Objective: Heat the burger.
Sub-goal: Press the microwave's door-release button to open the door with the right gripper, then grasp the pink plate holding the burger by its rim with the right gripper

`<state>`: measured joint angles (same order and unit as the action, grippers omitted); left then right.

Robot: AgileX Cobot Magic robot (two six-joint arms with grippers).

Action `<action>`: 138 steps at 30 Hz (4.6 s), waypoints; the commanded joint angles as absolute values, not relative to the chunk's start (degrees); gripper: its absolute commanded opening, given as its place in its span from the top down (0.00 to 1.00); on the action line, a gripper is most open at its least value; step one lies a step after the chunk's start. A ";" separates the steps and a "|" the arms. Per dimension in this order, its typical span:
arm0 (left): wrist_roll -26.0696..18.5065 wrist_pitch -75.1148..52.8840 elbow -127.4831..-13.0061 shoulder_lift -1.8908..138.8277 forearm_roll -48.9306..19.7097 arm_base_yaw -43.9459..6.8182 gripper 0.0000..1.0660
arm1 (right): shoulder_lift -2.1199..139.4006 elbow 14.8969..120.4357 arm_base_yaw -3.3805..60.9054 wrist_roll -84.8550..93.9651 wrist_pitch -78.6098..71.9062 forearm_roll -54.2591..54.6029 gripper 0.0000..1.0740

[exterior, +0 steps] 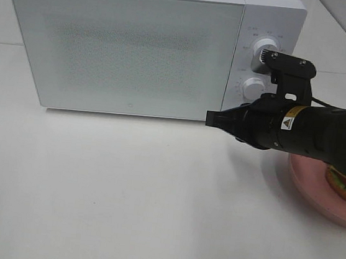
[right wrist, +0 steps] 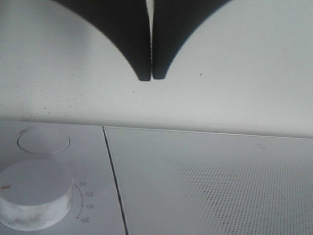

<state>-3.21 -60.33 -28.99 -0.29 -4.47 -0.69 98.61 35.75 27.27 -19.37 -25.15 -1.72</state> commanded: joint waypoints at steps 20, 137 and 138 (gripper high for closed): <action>-3.15 -59.64 -28.99 -1.32 -4.47 -0.63 1.00 | 105.48 36.55 27.44 -66.75 -40.28 -1.72 1.00; -3.15 -59.64 -28.99 -1.32 -4.47 -0.63 1.00 | 102.33 36.21 26.76 -50.08 -31.63 11.92 0.93; -3.15 -59.64 -28.99 -1.32 -4.47 -0.63 1.00 | 102.16 36.21 26.76 -47.44 -31.51 10.03 0.93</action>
